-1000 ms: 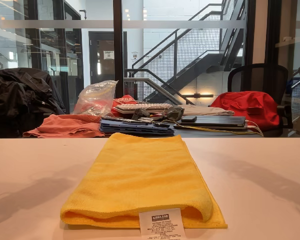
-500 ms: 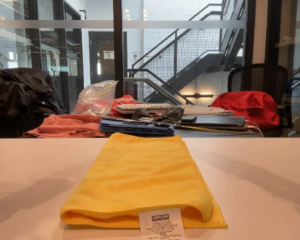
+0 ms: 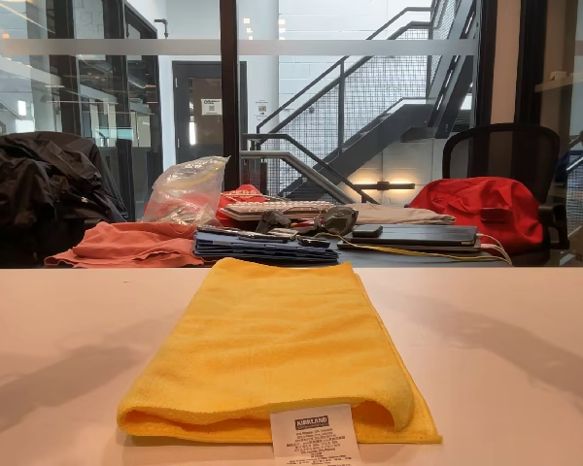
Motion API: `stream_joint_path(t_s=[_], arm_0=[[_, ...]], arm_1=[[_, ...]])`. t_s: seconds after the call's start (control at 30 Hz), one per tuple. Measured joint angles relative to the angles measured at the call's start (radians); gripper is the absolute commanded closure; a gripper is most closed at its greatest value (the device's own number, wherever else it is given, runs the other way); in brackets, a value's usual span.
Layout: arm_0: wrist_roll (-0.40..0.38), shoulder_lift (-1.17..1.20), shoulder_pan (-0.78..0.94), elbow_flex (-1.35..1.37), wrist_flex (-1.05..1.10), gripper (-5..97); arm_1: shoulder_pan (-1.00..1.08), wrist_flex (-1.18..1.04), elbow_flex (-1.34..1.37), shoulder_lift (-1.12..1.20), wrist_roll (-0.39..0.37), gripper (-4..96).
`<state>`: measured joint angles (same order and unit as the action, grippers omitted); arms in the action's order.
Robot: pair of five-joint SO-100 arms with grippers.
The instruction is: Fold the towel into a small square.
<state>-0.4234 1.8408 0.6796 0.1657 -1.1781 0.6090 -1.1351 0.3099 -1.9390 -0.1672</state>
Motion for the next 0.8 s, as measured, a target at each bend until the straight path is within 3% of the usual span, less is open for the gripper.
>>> stream_joint_path(t_s=[0.3,0.47,0.7,0.8], arm_0=[[-0.003,-0.04,-0.005,0.003,-0.058,69],[-0.011,-0.048,-0.003,0.011,-0.241,69],[-0.009,-0.112,-0.092,0.112,-0.62,69],[-0.006,-0.172,-0.167,0.193,-0.653,69]], arm_1=[[0.0,0.005,0.0,0.0,0.0,47.5],[0.0,-0.026,0.008,0.009,0.0,47.5],[-0.057,-0.465,0.304,0.215,-0.015,47.5],[-0.101,-0.584,0.48,0.393,-0.011,46.9]])
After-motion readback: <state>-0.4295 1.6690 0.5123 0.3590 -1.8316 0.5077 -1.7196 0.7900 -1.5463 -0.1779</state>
